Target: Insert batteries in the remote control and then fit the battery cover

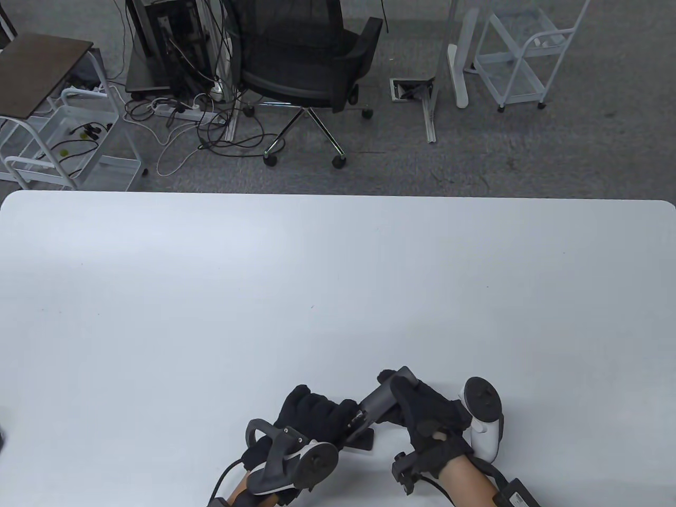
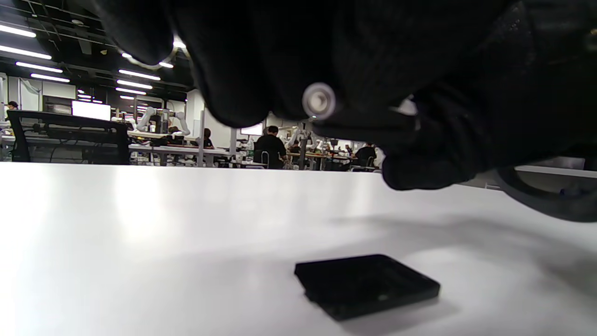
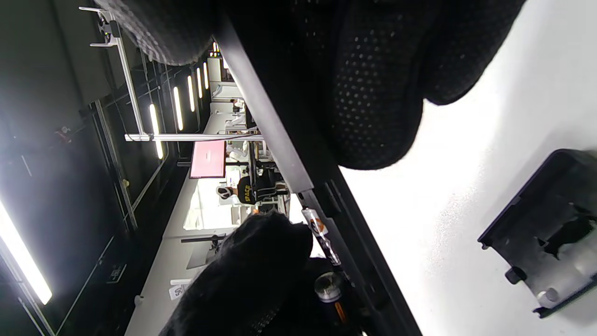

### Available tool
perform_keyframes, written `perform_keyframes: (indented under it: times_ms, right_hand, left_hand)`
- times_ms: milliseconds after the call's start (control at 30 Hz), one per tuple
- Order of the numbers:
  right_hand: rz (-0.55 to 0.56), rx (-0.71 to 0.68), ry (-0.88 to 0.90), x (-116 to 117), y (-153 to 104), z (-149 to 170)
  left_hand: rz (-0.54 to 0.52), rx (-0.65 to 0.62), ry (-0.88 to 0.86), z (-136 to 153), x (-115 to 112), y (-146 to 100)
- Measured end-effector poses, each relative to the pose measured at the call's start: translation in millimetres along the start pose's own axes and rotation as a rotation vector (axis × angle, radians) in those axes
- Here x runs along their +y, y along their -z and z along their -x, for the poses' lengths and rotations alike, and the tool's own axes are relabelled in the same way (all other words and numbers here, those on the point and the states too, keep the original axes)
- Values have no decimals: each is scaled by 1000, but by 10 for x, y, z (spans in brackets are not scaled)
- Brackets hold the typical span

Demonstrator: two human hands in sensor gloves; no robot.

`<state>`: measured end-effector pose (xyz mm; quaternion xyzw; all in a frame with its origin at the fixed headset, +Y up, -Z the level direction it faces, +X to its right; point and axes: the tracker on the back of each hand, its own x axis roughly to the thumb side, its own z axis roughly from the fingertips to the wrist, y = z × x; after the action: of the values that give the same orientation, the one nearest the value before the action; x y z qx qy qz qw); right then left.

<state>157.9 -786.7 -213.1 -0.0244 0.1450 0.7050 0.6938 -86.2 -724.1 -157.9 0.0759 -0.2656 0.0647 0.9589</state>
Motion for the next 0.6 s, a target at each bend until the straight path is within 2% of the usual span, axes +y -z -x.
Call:
perform_keyframes:
  times_ms: [233, 600]
  right_hand:
    - [9, 11, -22, 15, -3, 1]
    - [9, 23, -21, 41, -6, 4]
  left_hand:
    - [15, -7, 20, -56, -20, 12]
    - [-50, -32, 63, -157, 19, -6]
